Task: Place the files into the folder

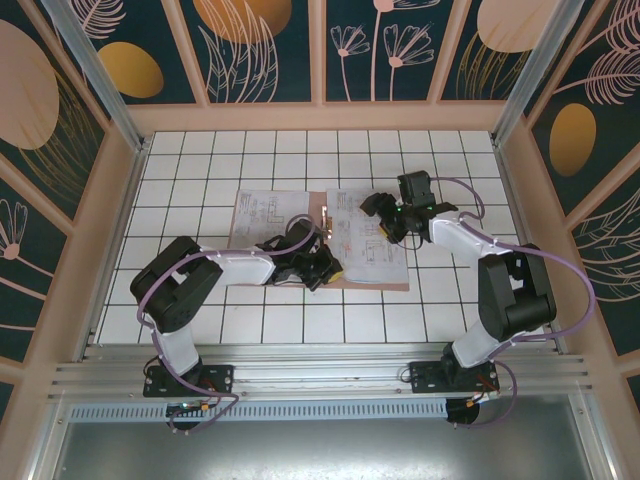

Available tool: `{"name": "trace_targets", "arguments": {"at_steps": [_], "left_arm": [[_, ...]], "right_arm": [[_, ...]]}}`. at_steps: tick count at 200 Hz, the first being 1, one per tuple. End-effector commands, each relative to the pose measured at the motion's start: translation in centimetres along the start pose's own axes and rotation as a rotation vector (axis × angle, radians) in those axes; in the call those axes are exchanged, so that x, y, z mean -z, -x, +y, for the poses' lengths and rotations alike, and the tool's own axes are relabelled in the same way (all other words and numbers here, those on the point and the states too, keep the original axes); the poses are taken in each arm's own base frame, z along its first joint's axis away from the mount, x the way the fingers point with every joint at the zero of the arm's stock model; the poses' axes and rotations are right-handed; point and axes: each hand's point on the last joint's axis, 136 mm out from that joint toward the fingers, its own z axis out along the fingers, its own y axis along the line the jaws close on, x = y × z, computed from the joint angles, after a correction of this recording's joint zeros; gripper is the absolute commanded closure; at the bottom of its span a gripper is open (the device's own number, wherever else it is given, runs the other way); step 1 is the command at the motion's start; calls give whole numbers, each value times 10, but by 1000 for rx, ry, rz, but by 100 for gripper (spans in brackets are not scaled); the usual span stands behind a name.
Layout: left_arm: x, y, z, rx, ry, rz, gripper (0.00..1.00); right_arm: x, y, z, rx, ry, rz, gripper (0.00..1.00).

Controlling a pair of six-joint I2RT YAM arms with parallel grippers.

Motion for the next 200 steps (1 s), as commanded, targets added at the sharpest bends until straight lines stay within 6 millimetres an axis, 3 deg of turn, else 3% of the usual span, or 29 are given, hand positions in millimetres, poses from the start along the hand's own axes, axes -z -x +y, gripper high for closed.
{"name": "trace_targets", "arguments": {"at_steps": [1,83,174,188,200], "left_arm": [[0,1,-2,16,-4,1,100],[8,-3,13,28,14,-6,100],[9,-3,10,21,10,-6,100],[9,-3,8,19,6,-6,93],[10,-3,6,17,3,-7,79]], "right_arm": [[10,4,-5,10,-15,-28,26],[9,6,-9,3,-23,-34,26],[7,5,-9,-1,-16,-27,26],[8,4,-9,0,-14,-28,26],[9,4,-8,1,-11,-30,26]]}}
